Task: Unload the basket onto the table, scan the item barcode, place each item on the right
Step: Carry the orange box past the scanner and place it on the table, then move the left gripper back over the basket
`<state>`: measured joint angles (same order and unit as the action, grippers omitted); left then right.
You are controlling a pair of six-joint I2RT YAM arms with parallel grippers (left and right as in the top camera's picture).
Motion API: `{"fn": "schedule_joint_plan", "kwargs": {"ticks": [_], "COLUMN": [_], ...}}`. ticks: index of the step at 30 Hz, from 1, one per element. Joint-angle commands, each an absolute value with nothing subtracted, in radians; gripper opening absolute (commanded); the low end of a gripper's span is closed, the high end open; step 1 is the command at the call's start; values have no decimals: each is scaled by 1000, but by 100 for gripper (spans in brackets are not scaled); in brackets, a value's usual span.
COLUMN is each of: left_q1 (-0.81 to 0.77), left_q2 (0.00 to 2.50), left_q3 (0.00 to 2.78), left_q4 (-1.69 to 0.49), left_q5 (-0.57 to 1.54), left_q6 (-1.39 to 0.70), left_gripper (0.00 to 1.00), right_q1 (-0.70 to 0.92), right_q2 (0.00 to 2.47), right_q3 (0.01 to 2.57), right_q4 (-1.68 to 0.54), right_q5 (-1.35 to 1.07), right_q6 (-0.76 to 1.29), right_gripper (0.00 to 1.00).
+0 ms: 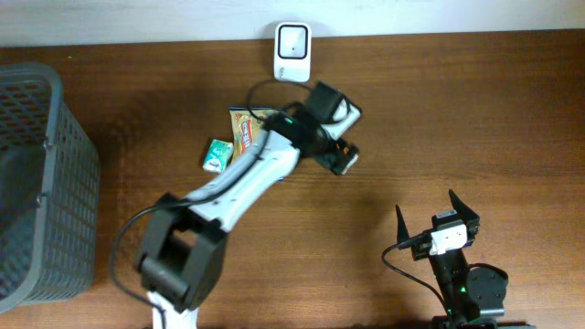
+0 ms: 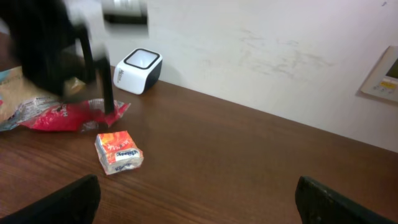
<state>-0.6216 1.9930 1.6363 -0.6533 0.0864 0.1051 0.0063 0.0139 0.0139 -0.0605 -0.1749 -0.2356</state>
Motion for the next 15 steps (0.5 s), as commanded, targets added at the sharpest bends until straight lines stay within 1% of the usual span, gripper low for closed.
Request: {"fn": "schedule_joint_plan", "kwargs": {"ticks": [1, 7, 8, 12, 15], "left_q1": [-494, -237, -173, -1, 163], "left_q2": [1802, 1617, 1578, 1475, 1433], "left_q3": [1752, 1761, 1761, 1761, 1761], "left_q4": [-737, -867, -894, -986, -1041], "left_q5": [-56, -68, -68, -70, -136], "left_q6": [77, 55, 37, -20, -112], "left_gripper": [99, 99, 99, 99, 99], "right_q1": [8, 8, 8, 8, 8], "right_q2": [6, 6, 6, 6, 6], "right_q3": [6, 6, 6, 6, 6], "right_q4": [-64, -64, -64, -64, -64], "right_q5": [-173, -173, -173, -173, -173], "right_q6": [-228, -228, -228, -228, -228], "right_gripper": [99, 99, 99, 99, 98]}}
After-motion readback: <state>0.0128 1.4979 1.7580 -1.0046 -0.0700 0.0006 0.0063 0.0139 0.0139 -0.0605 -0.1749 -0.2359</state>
